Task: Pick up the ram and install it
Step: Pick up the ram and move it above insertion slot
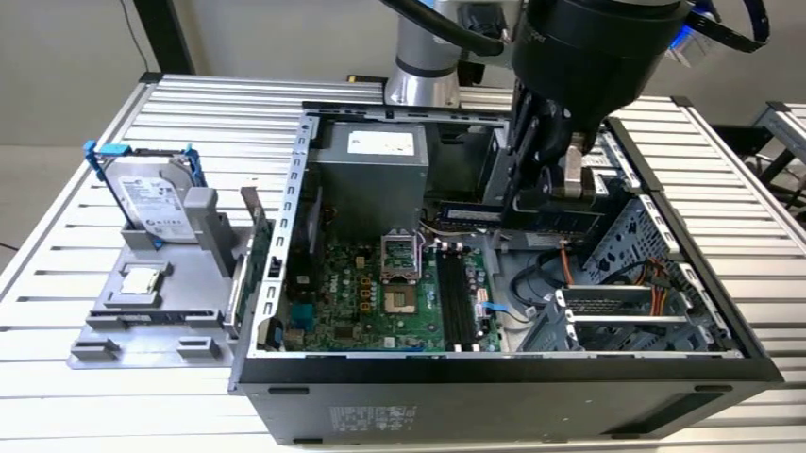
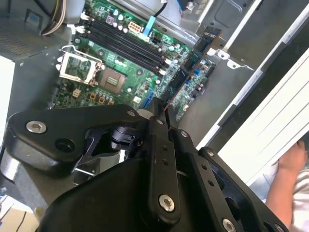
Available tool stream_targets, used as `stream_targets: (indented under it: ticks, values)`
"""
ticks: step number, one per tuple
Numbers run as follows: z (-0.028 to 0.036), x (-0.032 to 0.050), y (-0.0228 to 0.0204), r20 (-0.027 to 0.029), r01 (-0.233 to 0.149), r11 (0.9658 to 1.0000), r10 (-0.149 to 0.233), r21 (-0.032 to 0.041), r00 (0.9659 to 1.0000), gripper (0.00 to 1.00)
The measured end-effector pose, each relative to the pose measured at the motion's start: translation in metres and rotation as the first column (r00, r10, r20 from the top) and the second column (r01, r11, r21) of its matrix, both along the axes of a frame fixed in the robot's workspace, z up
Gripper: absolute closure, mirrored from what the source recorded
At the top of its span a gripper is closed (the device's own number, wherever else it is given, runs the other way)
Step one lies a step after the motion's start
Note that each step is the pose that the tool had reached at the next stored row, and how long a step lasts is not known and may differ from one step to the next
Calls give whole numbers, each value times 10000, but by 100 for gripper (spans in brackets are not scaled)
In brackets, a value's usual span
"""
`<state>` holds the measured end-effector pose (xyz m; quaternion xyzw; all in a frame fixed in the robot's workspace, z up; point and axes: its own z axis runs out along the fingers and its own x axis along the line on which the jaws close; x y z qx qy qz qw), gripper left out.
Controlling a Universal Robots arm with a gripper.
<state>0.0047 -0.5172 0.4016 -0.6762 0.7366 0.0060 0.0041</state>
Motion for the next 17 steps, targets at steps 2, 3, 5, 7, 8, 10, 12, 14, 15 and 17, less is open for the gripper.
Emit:
stream_targets:
  ticks: [2, 3, 5, 7, 8, 10, 12, 14, 15, 17]
  values:
    - [-1, 0, 57, 5, 0, 10000, 0, 1, 10000, 100]
    - [-1, 0, 82, 8, -1, 10000, 1, 0, 10000, 100]
    - [-3, 0, 122, 11, 0, 10000, 0, 1, 10000, 100]
    - [-4, 1, 152, 13, -1, 10000, 1, 0, 10000, 100]
    - [-5, 1, 167, 14, -1, 10000, 1, 0, 10000, 100]
    - [-6, 1, 199, 16, 0, 10000, 0, 0, 10000, 100]
    - [-8, 1, 235, 21, -1, 10000, 1, 1, 10000, 100]
    - [-10, 1, 268, 23, -1, 10000, 1, 1, 10000, 100]
    - [-11, 1, 282, 25, -1, 10000, 1, 1, 10000, 100]
    - [-12, 1, 316, 28, 0, 10000, 0, 0, 10000, 100]
